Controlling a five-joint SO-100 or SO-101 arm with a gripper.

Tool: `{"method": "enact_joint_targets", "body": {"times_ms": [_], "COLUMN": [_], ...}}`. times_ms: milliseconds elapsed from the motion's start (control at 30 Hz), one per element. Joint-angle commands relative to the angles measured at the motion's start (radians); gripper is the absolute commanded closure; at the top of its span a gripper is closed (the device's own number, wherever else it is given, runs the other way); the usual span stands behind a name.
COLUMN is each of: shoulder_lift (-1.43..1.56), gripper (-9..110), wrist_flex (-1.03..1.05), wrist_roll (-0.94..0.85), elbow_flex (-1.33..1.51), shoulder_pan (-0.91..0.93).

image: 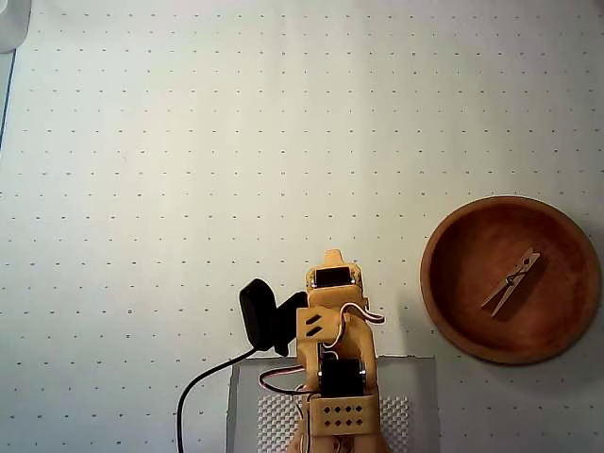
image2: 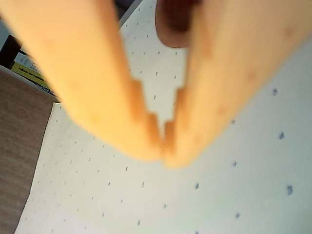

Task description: Grasp a clothespin and put it in the bowl.

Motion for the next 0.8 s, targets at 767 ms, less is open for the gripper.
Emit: {"method": "enact_joint_targets", "body": {"times_ms": [767], "shoulder_lift": [-0.066], "gripper": [104], "wrist_flex": [-0.017], "wrist_roll": [-0.006], "elbow_flex": [-0.012], "shoulder_pan": [0.002]}}
